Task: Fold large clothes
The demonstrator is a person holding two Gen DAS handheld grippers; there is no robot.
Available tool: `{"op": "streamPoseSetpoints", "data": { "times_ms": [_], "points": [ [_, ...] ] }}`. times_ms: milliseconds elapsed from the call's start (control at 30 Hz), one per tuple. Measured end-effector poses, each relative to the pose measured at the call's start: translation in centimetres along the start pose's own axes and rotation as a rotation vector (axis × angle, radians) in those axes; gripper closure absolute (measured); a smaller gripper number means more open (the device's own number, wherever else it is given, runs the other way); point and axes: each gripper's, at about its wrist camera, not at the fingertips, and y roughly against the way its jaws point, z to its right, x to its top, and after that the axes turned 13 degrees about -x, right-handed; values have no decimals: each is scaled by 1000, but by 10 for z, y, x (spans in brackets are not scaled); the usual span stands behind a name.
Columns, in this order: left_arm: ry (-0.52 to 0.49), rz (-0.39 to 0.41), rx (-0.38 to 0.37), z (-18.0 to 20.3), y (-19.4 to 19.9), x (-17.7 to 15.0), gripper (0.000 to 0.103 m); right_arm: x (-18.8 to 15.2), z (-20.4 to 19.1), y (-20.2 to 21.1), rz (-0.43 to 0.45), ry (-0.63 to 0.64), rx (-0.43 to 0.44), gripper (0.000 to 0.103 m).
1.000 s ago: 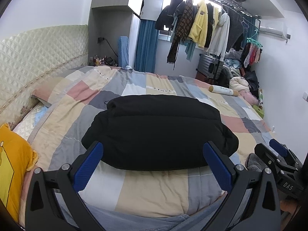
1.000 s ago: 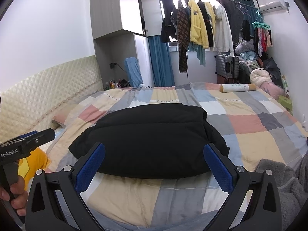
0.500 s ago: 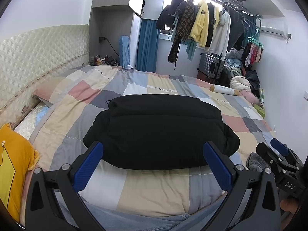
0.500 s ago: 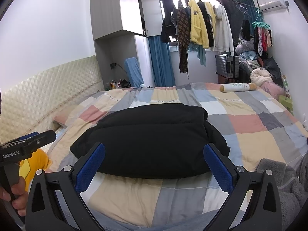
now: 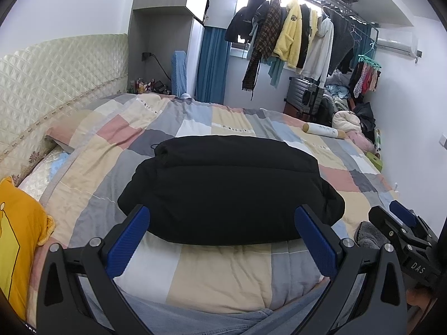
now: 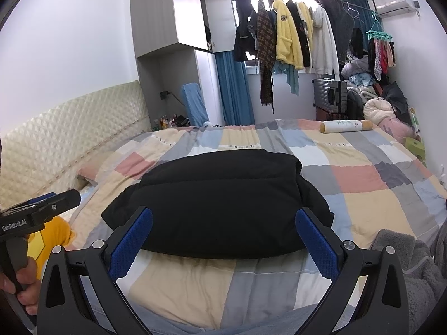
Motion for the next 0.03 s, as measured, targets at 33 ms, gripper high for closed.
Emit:
{"op": "streamPoseSetpoints", "data": {
  "times_ms": [33],
  "points": [
    [0, 0, 0, 0, 0, 0, 0, 0, 0, 1, 0, 0, 0, 0]
  ]
}}
